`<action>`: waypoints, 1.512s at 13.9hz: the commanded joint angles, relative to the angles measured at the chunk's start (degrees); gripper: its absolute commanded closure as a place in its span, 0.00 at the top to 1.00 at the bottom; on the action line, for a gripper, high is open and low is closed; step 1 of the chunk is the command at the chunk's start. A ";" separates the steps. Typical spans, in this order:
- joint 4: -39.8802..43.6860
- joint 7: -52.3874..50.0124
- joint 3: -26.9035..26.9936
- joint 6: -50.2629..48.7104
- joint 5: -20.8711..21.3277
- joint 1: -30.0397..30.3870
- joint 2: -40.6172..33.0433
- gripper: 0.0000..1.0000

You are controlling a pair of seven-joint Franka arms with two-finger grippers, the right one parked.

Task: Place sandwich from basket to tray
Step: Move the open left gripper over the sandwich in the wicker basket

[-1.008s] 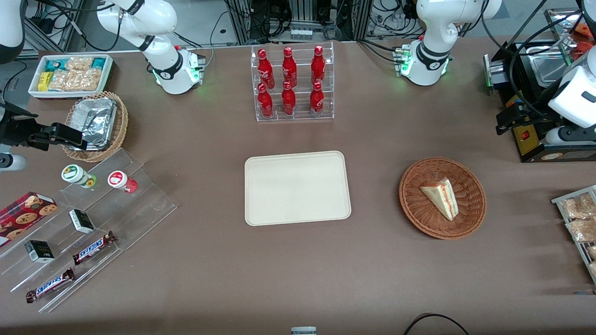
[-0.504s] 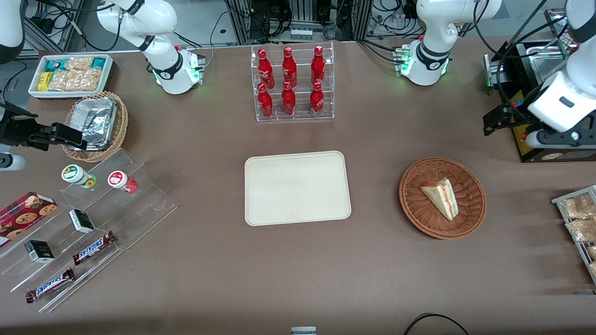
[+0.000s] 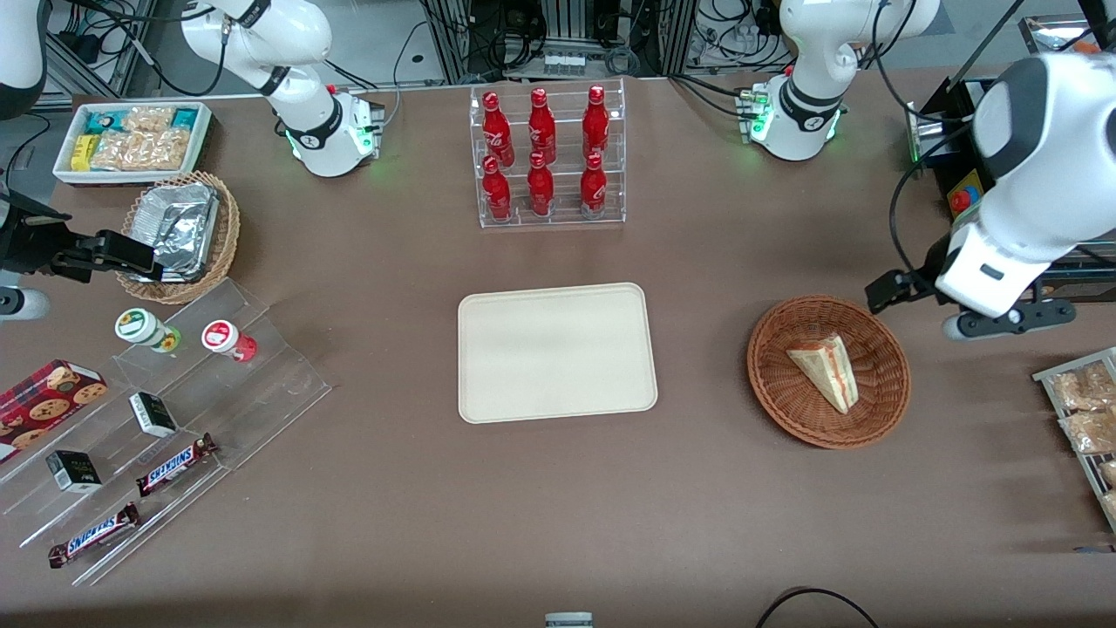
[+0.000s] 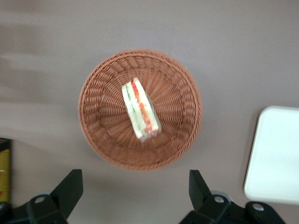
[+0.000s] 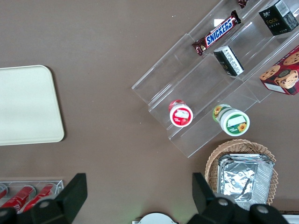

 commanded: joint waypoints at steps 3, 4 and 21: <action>-12.24 -13.40 -0.11 17.14 0.14 0.21 0.17 1.00; -14.09 -14.36 -0.11 19.44 0.05 0.21 0.61 1.00; -17.71 -19.56 -0.11 32.20 1.02 0.04 14.93 1.00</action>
